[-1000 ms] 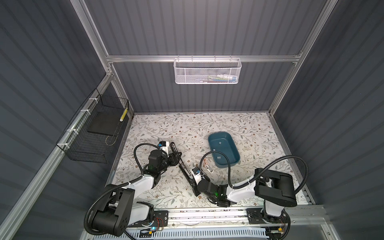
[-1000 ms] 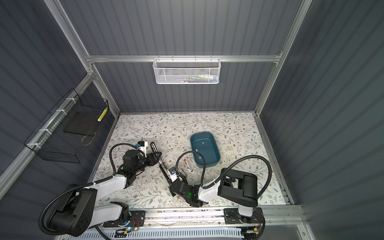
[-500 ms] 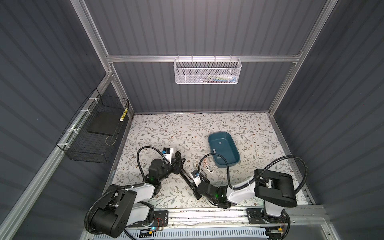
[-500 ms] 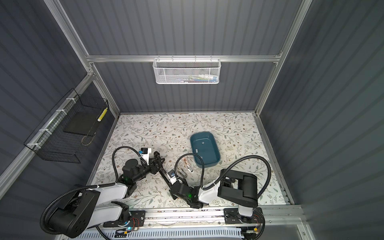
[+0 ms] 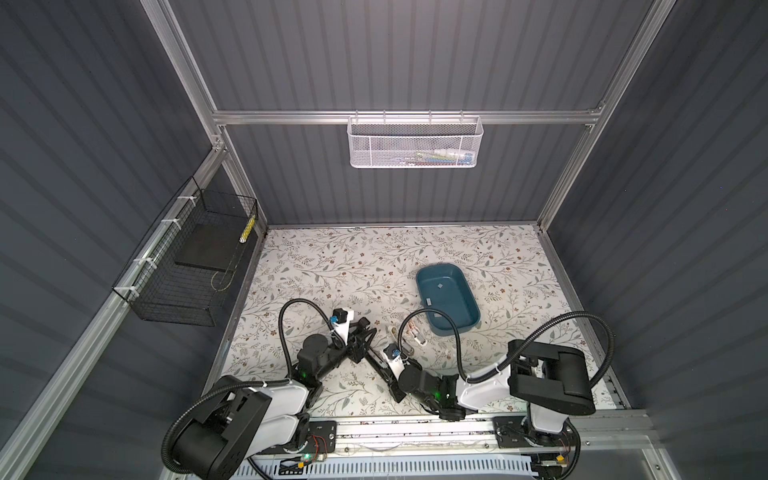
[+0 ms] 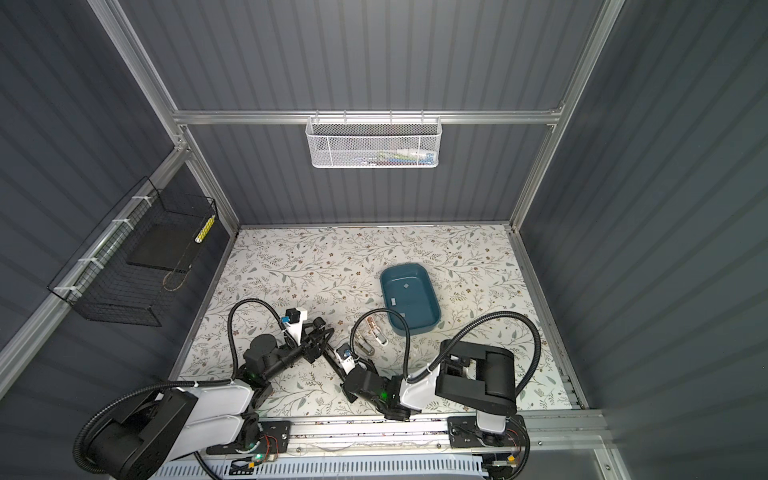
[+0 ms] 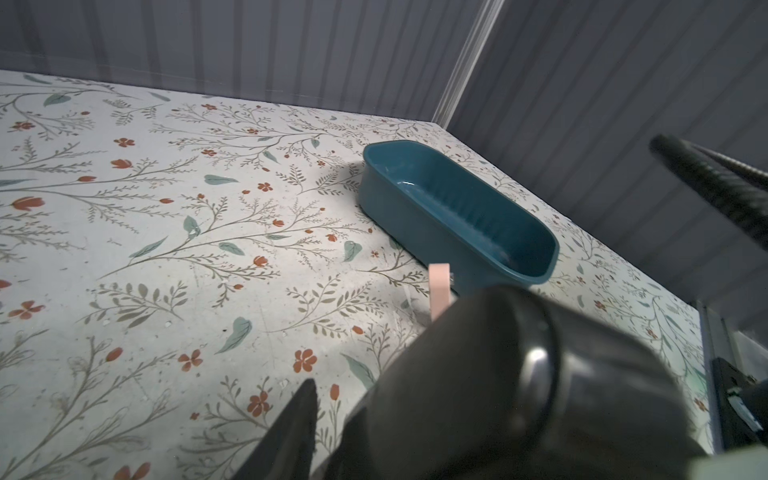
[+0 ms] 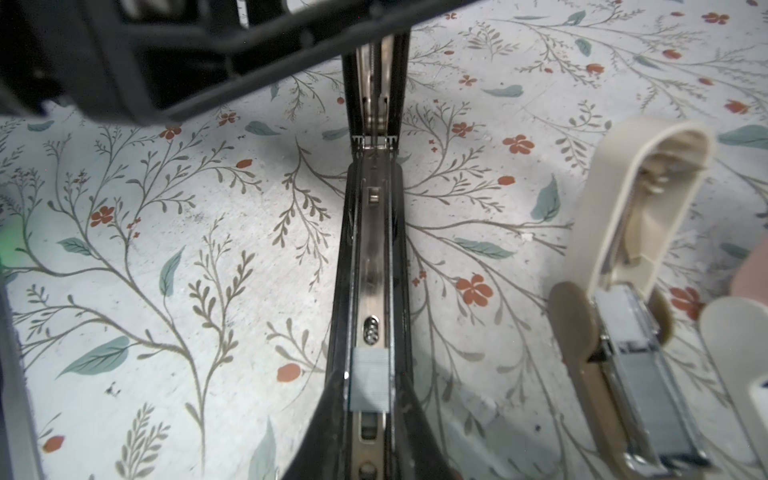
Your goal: Load the staples into the stapler
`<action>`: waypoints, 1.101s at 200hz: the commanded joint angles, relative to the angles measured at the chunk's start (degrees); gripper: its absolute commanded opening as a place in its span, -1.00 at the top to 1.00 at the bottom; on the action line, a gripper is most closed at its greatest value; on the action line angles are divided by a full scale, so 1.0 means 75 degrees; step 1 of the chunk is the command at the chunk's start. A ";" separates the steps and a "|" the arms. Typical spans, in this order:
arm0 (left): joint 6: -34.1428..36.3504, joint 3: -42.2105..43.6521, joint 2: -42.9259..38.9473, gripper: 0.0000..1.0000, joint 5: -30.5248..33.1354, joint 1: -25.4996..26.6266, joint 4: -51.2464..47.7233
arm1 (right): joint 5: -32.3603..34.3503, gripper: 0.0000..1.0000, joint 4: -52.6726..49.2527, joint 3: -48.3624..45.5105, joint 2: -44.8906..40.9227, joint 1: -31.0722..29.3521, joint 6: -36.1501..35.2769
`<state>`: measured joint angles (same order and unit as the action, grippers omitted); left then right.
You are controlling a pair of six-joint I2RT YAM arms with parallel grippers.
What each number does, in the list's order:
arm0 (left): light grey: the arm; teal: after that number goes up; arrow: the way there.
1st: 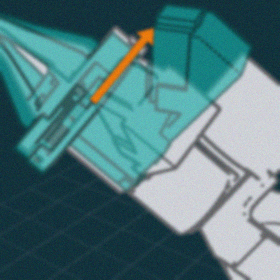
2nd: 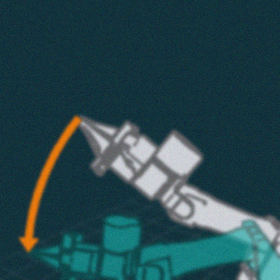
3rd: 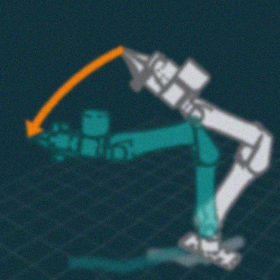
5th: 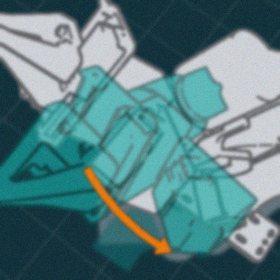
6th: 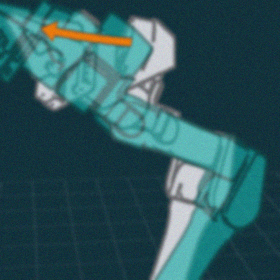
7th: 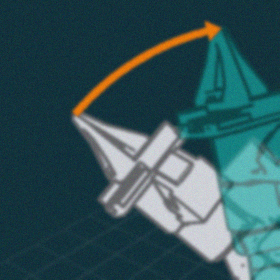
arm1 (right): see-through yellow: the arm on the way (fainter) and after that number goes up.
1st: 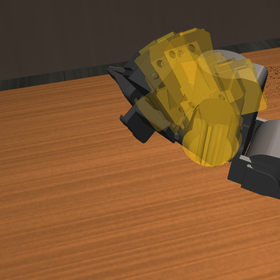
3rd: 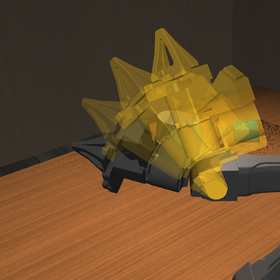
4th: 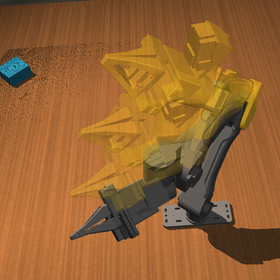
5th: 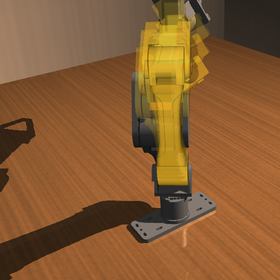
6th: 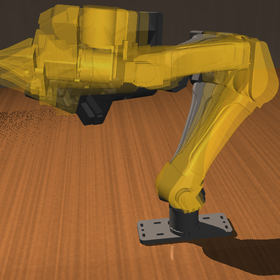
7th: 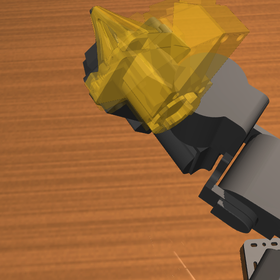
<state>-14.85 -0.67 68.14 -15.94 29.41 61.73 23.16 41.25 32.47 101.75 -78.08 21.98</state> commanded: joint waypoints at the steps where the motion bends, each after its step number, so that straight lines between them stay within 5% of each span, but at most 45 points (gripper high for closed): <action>1: 0.0350 0.0365 -0.0452 -0.12 -0.0112 0.0442 0.0201 | -0.0115 0.98 0.1056 -0.0171 -0.0062 -0.0113 -0.0258; 54: 0.0699 0.0498 -0.1182 -0.09 0.1311 0.1835 -0.1130 | 0.0007 1.00 0.1934 -0.0311 0.0069 -0.0116 -0.0422; 100: 0.0602 0.0499 -0.0967 -0.26 0.1901 0.2230 -0.1245 | 0.0192 1.00 0.2199 -0.0461 0.0110 -0.0115 -0.0399; 157: 0.0562 0.0077 -0.0854 -0.49 0.1899 0.2334 -0.2055 | 0.0248 1.00 0.1766 -0.0624 -0.0228 -0.0112 -0.0404; 220: 0.0640 0.0031 -0.0687 -0.99 0.1478 0.2516 -0.1979 | 0.0287 0.98 0.1490 -0.0742 -0.0626 -0.0105 -0.0609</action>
<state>-8.54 -0.30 61.45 -1.56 47.37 47.51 23.77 48.95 27.00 99.74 -78.70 18.90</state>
